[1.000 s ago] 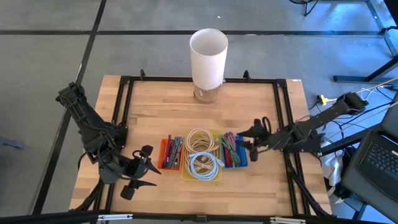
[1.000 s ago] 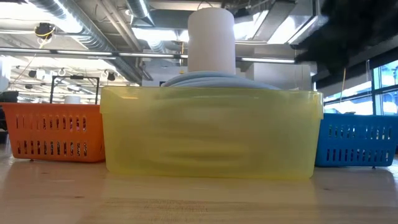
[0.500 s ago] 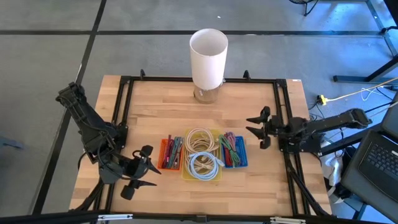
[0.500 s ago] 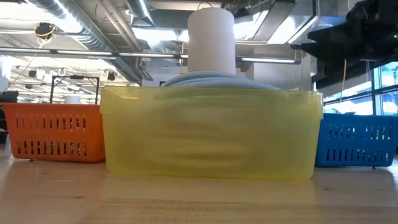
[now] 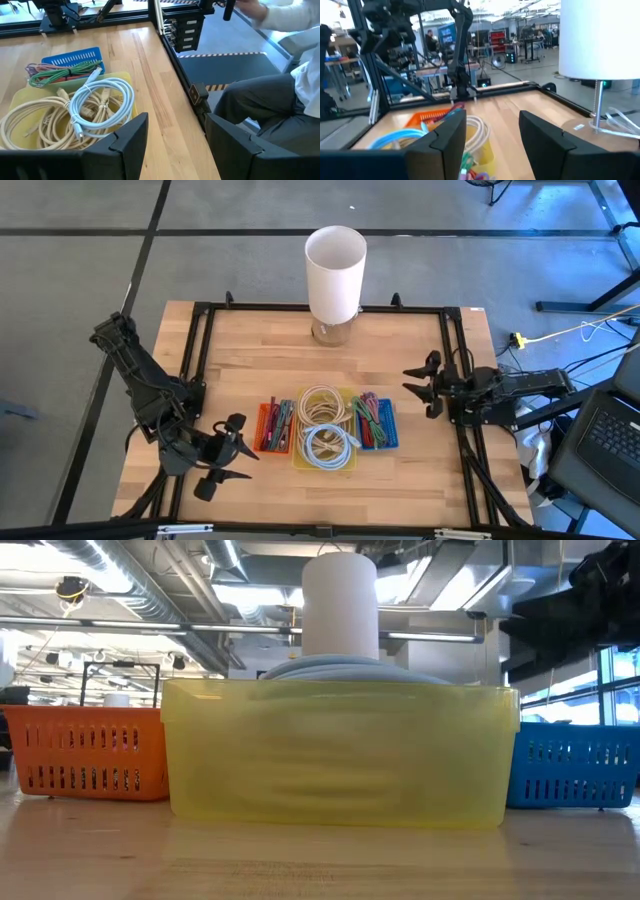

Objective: Pick & Place USB Port
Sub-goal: Return to Home Position

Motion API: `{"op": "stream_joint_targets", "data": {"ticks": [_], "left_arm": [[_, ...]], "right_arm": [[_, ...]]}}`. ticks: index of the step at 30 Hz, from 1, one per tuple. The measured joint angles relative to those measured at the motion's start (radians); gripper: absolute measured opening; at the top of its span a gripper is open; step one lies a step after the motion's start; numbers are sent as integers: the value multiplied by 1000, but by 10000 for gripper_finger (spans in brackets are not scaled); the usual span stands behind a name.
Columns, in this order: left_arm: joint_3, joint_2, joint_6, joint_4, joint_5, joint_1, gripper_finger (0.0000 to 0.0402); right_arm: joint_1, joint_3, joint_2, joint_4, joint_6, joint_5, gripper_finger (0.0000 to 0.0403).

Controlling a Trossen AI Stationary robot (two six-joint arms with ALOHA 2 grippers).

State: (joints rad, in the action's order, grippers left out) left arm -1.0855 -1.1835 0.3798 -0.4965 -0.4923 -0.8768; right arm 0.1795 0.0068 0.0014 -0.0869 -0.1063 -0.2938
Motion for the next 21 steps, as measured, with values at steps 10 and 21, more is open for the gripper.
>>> {"op": "stream_joint_targets", "data": {"ticks": [10, 21], "left_arm": [[0, 0, 0, 0, 0, 0, 191], [0, 2, 168, 5, 68, 0, 191]], "right_arm": [[0, 0, 7, 10, 10, 0, 184], [0, 0, 7, 10, 10, 0, 184]]}}
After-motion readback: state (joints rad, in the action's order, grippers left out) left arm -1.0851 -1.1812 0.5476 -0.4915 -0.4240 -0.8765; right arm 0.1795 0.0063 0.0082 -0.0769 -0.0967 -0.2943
